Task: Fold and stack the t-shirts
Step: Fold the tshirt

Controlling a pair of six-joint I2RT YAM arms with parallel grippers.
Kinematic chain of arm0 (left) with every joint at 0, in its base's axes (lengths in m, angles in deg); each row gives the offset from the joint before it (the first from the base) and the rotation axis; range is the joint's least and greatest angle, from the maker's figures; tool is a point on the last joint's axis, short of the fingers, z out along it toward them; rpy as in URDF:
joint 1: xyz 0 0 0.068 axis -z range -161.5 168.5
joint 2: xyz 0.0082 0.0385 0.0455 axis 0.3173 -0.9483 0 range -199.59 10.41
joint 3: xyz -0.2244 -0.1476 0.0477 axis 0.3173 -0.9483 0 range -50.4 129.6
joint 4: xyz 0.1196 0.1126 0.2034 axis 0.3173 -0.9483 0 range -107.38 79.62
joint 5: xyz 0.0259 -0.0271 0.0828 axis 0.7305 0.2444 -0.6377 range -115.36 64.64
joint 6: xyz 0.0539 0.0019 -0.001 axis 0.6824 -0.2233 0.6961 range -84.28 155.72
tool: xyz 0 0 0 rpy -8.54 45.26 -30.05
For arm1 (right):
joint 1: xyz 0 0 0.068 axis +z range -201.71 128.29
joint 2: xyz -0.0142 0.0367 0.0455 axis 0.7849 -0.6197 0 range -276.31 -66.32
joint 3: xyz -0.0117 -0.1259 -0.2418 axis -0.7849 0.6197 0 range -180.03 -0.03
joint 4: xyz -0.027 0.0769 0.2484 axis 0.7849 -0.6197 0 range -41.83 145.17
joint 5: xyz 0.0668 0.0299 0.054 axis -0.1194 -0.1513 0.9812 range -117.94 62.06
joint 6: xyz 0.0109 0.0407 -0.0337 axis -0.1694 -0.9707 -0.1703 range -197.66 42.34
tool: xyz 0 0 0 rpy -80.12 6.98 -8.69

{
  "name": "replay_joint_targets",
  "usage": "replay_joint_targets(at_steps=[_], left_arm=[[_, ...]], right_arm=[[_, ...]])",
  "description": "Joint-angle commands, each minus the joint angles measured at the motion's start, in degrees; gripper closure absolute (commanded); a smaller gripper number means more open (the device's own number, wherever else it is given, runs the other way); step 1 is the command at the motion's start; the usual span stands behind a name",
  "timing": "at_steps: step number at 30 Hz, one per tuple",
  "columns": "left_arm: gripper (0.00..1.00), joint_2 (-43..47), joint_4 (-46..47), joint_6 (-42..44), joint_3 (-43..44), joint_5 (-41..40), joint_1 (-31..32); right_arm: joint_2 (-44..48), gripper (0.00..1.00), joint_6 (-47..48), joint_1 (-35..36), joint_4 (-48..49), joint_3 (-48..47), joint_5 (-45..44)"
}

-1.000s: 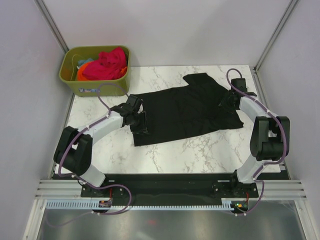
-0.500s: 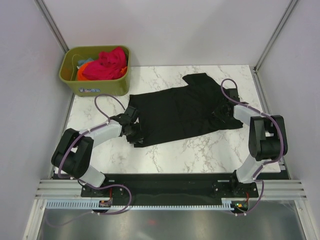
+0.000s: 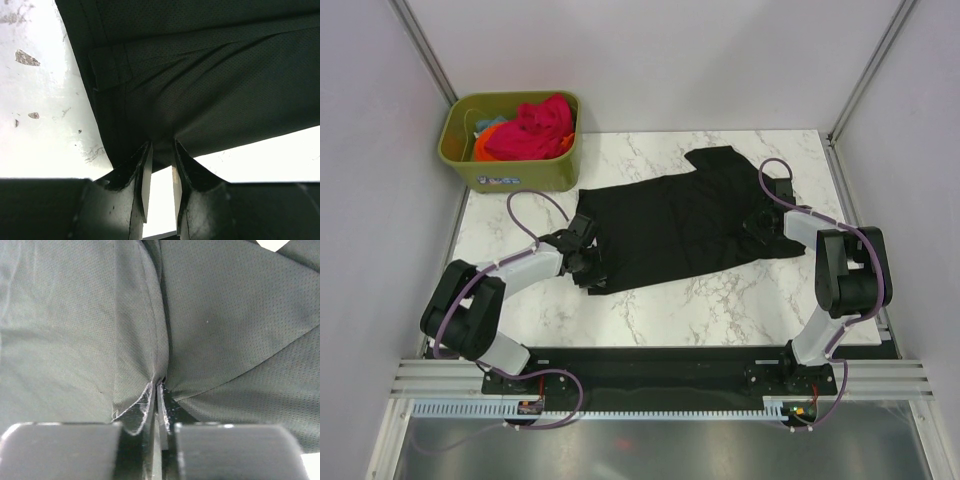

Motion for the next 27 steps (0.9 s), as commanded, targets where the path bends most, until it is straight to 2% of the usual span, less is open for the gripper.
replay_joint_targets(at_steps=[1,3,10,19,22,25,26,27], left_arm=[[0.7,-0.2,-1.0,-1.0,-1.7,-2.9,0.4],[0.69,-0.1,-1.2,-0.9,-1.7,-4.3,0.4],[0.67,1.2,-1.5,-0.7,-1.7,-4.5,0.4],[0.66,1.5,-2.0,-1.0,-1.6,-5.2,0.5],[0.66,1.6,-2.2,-1.0,-1.5,-5.2,0.5],[0.66,1.8,-2.5,-1.0,-1.4,-5.2,0.6],[0.66,2.1,-2.6,-1.0,-1.4,-5.2,0.6],[0.66,2.3,-2.7,-1.0,-1.4,-5.3,0.6]], right_arm=[[1.7,0.93,-0.6,0.3,0.9,-0.1,-0.7],[1.9,0.98,-0.2,0.2,0.5,-0.8,-0.7],[0.9,0.99,0.2,0.5,0.5,-3.7,0.2],[-4.4,0.98,2.9,4.2,0.9,-10.3,2.4],[-6.9,0.95,3.9,5.3,0.9,-11.9,3.8],[-8.7,0.84,6.0,5.9,0.4,-14.4,5.2],[-8.8,0.76,8.6,5.9,-1.5,-15.4,5.3],[-9.0,0.73,9.9,5.9,-2.8,-18.1,4.7]])
